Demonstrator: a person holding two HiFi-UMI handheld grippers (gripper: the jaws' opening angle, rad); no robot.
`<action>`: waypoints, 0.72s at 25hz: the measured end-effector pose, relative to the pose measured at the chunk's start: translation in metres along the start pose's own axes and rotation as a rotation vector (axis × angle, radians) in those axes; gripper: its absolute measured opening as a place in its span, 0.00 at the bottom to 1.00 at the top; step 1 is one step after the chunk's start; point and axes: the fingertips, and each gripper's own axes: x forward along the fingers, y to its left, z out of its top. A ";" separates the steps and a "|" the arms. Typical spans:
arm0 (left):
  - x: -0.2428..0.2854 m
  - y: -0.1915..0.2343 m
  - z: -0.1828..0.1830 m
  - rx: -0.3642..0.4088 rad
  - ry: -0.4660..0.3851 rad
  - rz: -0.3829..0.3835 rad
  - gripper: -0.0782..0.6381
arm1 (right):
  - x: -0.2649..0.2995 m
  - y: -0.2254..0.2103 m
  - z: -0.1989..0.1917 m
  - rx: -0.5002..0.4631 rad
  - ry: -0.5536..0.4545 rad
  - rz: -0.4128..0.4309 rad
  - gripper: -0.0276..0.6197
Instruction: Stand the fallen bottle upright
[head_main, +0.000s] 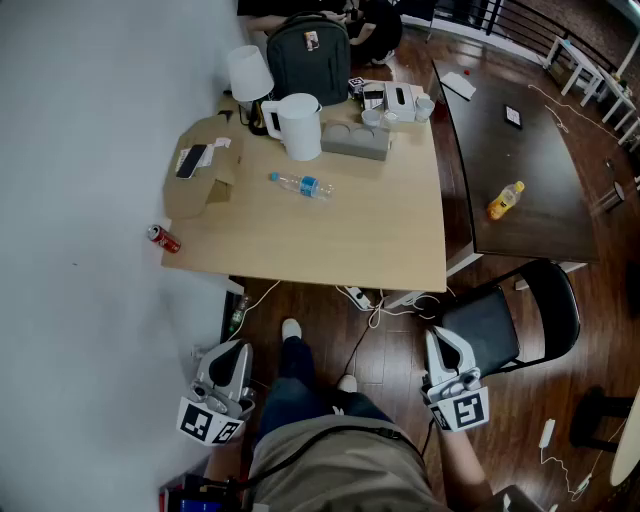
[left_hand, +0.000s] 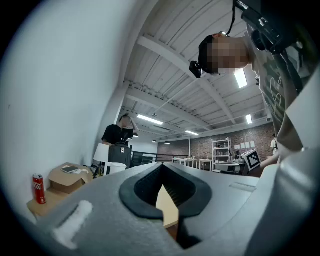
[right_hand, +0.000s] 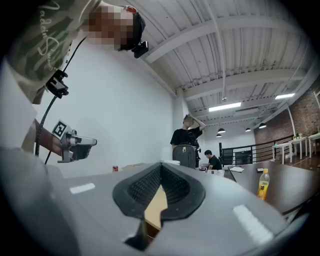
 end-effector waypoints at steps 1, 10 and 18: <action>0.004 0.005 -0.003 -0.010 0.010 -0.002 0.11 | 0.005 0.001 -0.001 -0.007 0.006 0.004 0.05; 0.052 0.086 -0.026 -0.065 0.021 -0.025 0.11 | 0.077 -0.002 0.009 0.071 0.011 -0.044 0.05; 0.100 0.158 0.005 -0.017 -0.024 -0.080 0.11 | 0.158 -0.009 0.024 0.040 0.039 -0.084 0.05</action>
